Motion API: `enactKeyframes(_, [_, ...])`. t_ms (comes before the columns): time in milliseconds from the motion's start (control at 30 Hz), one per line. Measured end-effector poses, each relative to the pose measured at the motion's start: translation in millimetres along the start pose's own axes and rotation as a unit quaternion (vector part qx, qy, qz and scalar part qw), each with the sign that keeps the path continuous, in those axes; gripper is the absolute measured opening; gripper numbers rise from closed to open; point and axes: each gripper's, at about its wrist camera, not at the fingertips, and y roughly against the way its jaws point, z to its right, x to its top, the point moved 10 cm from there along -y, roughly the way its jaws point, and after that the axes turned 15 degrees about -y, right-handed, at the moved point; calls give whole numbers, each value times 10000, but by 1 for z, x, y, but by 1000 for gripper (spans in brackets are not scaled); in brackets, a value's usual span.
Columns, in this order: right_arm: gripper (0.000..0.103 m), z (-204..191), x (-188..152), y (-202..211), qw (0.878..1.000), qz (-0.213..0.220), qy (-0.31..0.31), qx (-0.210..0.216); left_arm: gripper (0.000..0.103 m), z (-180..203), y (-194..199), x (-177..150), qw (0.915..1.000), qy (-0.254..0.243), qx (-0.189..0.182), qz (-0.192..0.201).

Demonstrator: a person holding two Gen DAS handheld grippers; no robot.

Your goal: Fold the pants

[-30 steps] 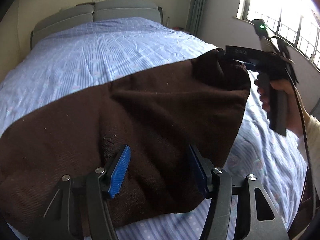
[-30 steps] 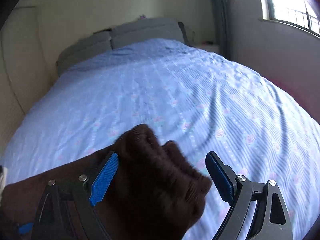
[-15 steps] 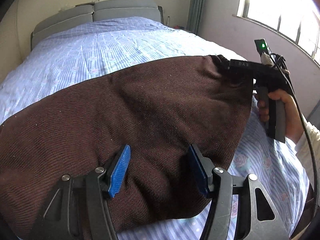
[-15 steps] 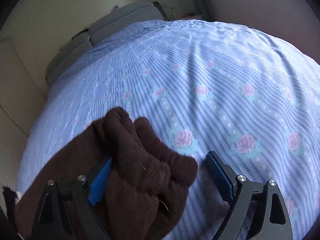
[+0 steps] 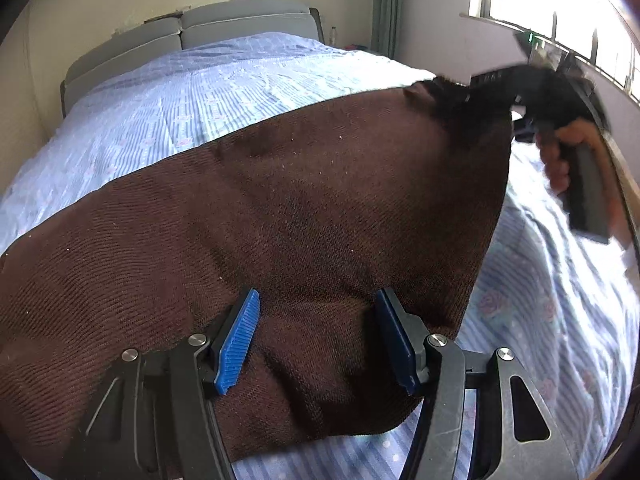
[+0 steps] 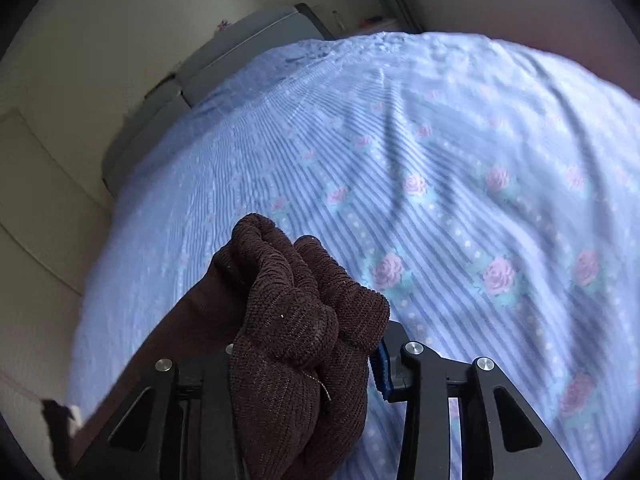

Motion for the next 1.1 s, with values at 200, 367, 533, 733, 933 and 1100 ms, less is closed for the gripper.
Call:
enactKeyframes(200, [39, -44, 6, 54, 9985, 446, 317, -65, 61, -19, 35, 14, 9991, 215, 318, 183])
enactKeyframes(367, [39, -122, -18, 120, 9779, 1193, 1673, -393, 75, -63, 126, 16, 9916, 849, 662, 720])
enactKeyframes(533, [39, -204, -62, 156, 9476, 1548, 2726, -621, 75, -107, 189, -24, 9852, 1349, 720, 768])
enactKeyframes(733, [39, -282, -157, 153, 9172, 1291, 3706, -690, 75, -149, 238, -95, 9746, 1956, 854, 676])
enactKeyframes(933, [39, -328, -263, 127, 8934, 684, 4394, -642, 75, -169, 273, -152, 9657, 2314, 988, 639])
enactKeyframes(1100, [39, -341, -337, 107, 8699, 368, 4860, -750, 75, -176, 287, -186, 9637, 2411, 999, 567])
